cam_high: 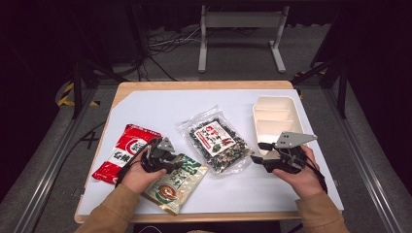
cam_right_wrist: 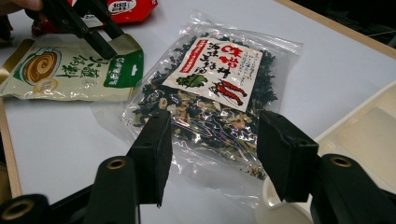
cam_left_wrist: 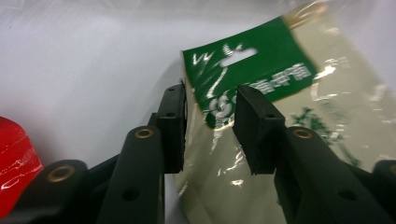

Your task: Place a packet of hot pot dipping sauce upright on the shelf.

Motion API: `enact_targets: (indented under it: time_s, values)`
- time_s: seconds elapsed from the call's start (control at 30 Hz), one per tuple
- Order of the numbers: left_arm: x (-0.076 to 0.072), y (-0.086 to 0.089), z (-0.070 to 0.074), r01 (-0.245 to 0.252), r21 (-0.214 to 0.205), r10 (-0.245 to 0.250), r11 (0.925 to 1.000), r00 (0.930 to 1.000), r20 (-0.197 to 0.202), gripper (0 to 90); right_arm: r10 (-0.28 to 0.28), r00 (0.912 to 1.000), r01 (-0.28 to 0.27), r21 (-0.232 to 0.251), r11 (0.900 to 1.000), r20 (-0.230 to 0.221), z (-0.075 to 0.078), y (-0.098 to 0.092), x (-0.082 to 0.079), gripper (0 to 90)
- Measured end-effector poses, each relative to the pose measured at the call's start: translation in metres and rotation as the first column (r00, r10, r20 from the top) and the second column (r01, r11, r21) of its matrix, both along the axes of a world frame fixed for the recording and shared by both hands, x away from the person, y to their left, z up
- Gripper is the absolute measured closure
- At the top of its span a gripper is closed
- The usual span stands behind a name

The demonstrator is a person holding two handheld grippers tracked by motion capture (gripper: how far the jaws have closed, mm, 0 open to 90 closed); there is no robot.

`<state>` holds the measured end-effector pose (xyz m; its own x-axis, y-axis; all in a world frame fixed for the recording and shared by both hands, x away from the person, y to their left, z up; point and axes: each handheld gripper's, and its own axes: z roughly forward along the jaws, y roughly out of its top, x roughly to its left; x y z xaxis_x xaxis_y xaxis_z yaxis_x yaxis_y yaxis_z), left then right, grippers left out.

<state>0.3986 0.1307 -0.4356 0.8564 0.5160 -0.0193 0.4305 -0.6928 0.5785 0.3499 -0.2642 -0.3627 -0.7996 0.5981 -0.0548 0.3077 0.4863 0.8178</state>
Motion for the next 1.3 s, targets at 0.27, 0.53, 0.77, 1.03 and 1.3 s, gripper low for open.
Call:
enact_targets:
  time_s: [0.27,0.53,0.77,1.03,1.3]
  values:
    - [0.001,0.003,0.001,-0.057,0.002,0.056,0.9984,0.9982,0.019,81.2,-0.011,0.9999,0.011,-0.009,0.9999,0.0,0.001,-0.001,-0.001,48.7]
    - [-0.004,0.014,0.015,-0.026,-0.025,0.026,0.9993,0.9996,-0.008,90.0,-0.021,0.9998,0.021,-0.015,0.9997,-0.004,0.002,-0.003,-0.001,51.9]
    - [-0.012,0.03,0.033,-0.026,-0.064,0.025,0.9976,0.9994,-0.026,90.0,-0.026,0.9997,0.026,-0.011,0.9996,-0.001,0.004,-0.002,-0.001,52.8]
    - [-0.028,0.043,0.069,-0.017,-0.153,0.022,0.9881,0.9992,0.034,90.0,-0.021,0.9997,0.021,0.005,0.9998,0.008,0.01,0.002,-0.004,54.0]
    - [-0.044,0.05,0.096,0.013,-0.221,0.009,0.9753,0.9949,0.1,90.0,0.013,0.9996,-0.014,0.03,0.9994,0.024,0.02,0.01,-0.012,54.1]
